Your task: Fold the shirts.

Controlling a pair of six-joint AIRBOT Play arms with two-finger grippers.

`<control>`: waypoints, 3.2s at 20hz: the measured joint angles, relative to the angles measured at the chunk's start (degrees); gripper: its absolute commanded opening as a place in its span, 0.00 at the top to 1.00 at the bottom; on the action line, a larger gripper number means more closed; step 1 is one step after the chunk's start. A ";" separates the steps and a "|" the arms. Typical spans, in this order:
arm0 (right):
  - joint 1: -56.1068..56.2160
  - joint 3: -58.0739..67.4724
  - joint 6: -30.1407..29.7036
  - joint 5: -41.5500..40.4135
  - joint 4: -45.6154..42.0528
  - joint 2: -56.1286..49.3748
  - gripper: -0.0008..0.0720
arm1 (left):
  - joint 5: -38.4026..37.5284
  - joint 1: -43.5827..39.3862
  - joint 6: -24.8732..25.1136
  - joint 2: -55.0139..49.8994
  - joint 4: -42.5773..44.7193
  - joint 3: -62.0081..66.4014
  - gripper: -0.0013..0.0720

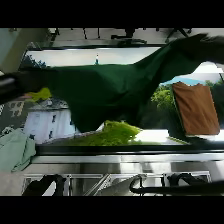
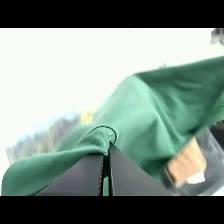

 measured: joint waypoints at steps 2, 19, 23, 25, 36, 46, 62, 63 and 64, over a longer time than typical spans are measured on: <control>-0.13 1.20 -0.39 -1.79 -1.90 4.20 0.96 | -1.38 2.05 0.00 1.44 0.22 4.37 0.97; 0.48 -6.05 -0.83 -2.97 -3.06 -34.71 0.96 | 6.19 -4.74 5.66 -46.51 0.74 11.26 0.04; 0.35 -6.34 -1.77 -5.62 -3.28 -42.45 0.96 | 2.69 -2.21 4.28 -55.56 0.61 18.38 0.04; -0.15 -6.36 -2.95 -7.10 -3.43 -44.13 0.96 | -4.85 1.05 2.12 -57.33 0.68 22.12 0.04; -5.79 -6.38 -5.60 -8.72 -4.20 -45.81 0.96 | -21.35 9.77 -8.63 -36.72 18.34 -15.82 0.04; -6.12 -6.47 -6.45 -3.63 -5.88 -44.89 0.96 | 9.09 4.20 -7.63 -40.46 11.39 -30.77 0.96; 1.05 -57.64 19.76 -10.40 -16.87 -0.22 0.87 | 8.35 3.58 -4.92 -75.45 7.08 34.32 0.04; 1.36 -58.60 20.02 -13.20 -15.54 0.28 0.65 | 7.69 4.09 -4.92 -75.45 5.18 34.10 0.04; 1.57 -59.10 19.41 -15.10 -14.36 0.33 0.57 | 6.34 4.79 -4.92 -75.28 4.24 33.94 0.04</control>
